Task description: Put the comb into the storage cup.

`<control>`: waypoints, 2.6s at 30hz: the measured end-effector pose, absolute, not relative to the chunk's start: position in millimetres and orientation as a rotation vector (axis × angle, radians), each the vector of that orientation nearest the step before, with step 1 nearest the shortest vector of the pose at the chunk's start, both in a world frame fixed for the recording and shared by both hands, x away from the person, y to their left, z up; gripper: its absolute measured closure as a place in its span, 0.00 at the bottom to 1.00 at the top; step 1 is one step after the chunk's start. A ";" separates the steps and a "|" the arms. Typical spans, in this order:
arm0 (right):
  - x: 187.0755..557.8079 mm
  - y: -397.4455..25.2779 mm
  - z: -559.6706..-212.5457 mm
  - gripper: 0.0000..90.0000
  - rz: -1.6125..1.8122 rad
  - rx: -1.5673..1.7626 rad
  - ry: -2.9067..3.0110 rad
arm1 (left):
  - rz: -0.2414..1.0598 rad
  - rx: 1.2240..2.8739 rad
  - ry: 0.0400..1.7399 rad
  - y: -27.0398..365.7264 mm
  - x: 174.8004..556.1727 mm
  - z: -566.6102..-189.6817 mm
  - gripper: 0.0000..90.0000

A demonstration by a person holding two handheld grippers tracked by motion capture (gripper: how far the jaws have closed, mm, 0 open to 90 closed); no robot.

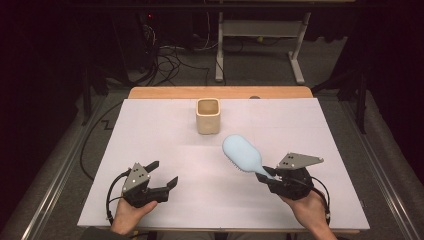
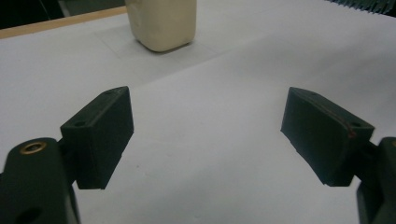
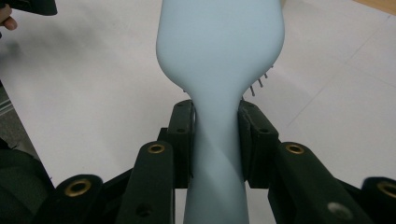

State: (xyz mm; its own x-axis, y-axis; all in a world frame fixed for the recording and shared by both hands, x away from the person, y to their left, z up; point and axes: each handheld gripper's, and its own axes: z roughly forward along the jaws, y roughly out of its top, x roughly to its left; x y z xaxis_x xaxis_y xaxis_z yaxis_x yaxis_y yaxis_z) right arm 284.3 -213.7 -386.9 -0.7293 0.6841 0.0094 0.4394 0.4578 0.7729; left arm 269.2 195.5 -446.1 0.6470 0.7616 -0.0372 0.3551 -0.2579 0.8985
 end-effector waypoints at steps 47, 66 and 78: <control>291.1 -150.8 -381.6 0.78 1.241 0.790 2.476 | 0.387 1.872 0.746 137.7 279.4 -439.3 0.18; 292.0 -138.9 -382.4 0.78 1.270 0.720 2.494 | 0.257 1.862 0.687 127.5 284.8 -439.0 0.19; 290.6 -134.4 -384.6 0.78 1.279 0.676 2.513 | 0.222 1.846 0.640 122.8 282.9 -438.1 0.19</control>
